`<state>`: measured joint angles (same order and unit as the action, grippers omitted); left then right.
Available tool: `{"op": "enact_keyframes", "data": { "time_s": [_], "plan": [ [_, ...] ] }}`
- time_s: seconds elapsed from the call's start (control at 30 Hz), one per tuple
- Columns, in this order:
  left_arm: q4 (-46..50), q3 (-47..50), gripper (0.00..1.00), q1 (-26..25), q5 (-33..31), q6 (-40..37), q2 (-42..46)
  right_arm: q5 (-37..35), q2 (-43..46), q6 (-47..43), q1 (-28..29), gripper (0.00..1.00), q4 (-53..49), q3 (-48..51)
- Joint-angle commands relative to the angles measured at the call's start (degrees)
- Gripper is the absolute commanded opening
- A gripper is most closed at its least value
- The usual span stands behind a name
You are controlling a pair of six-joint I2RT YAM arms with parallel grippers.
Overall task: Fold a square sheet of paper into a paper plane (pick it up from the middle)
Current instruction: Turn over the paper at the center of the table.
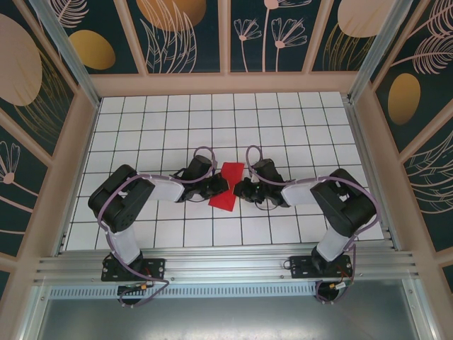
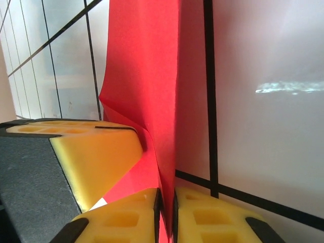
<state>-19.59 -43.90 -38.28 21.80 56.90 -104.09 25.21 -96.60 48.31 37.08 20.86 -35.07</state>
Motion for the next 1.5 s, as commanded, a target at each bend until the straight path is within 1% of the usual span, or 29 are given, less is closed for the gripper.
{"op": "enact_keyframes", "data": {
  "time_s": [0.0,0.03,0.1,0.2,0.27,0.37,0.5,0.57,0.63,0.77,0.83,0.87,0.93,1.03,1.23,1.33,1.47],
  "plan": [
    [-1.2,0.8,0.05,-0.2,-0.9,0.8,1.8,1.3,-1.2,-1.2,-0.1,0.12,3.9,0.1],
    [-1.1,0.9,0.05,-0.2,-1.0,0.8,2.0,1.1,-1.2,-1.1,-0.1,0.12,3.8,0.0],
    [-0.9,1.1,0.05,-0.2,-1.5,0.9,2.9,1.3,-0.8,-1.6,-0.2,0.07,3.4,-0.3],
    [-0.4,1.6,0.07,-0.2,-3.4,1.3,5.5,0.1,1.4,-3.1,-0.3,0.04,-0.1,-1.1],
    [-0.2,2.1,0.08,-0.2,-4.9,1.4,9.0,-1.6,4.1,-5.1,-0.4,0.01,-4.4,-2.1],
    [1.7,2.6,0.11,-0.2,-8.5,1.2,13.6,-6.3,9.0,-8.2,-0.5,0.01,-12.9,-3.8],
    [6.3,3.3,0.13,-0.2,-15.4,0.1,20.3,-17.7,16.4,-13.0,-0.5,0.01,-30.7,-8.8],
    [8.6,4.0,0.14,-0.2,-19.4,-0.6,23.6,-25.4,19.1,-15.0,-0.3,0.01,-40.9,-12.4],
    [10.0,5.1,0.15,-0.2,-23.3,-0.7,26.7,-33.7,19.8,-16.7,0.3,0.01,-50.6,-16.3],
    [11.3,8.6,0.16,-0.2,-30.3,0.4,32.6,-50.5,16.5,-16.1,2.4,0.01,-69.7,-23.8],
    [11.4,10.4,0.17,-0.2,-32.7,1.4,35.2,-56.0,13.5,-15.0,4.2,0.01,-76.4,-27.0],
    [11.4,11.2,0.17,-0.2,-33.8,2.0,36.2,-57.1,12.0,-14.9,4.8,0.02,-78.2,-28.2],
    [11.4,12.7,0.17,-0.2,-35.5,2.8,38.3,-59.0,7.4,-13.9,7.0,0.02,-80.8,-30.5],
    [11.8,14.1,0.18,-0.2,-37.4,3.9,40.6,-59.0,-0.5,-13.0,11.1,0.02,-80.6,-33.0],
    [14.4,15.4,0.18,-0.2,-40.9,4.7,45.7,-53.9,-17.4,-10.9,18.0,0.05,-78.3,-43.2],
    [16.1,16.1,0.18,-0.1,-42.9,4.9,48.9,-51.1,-21.5,-10.4,20.4,0.08,-75.9,-47.6],
    [17.2,17.5,0.18,0.0,-44.6,5.0,52.4,-46.4,-23.7,-9.7,21.2,0.12,-72.2,-49.6]
  ]
}}
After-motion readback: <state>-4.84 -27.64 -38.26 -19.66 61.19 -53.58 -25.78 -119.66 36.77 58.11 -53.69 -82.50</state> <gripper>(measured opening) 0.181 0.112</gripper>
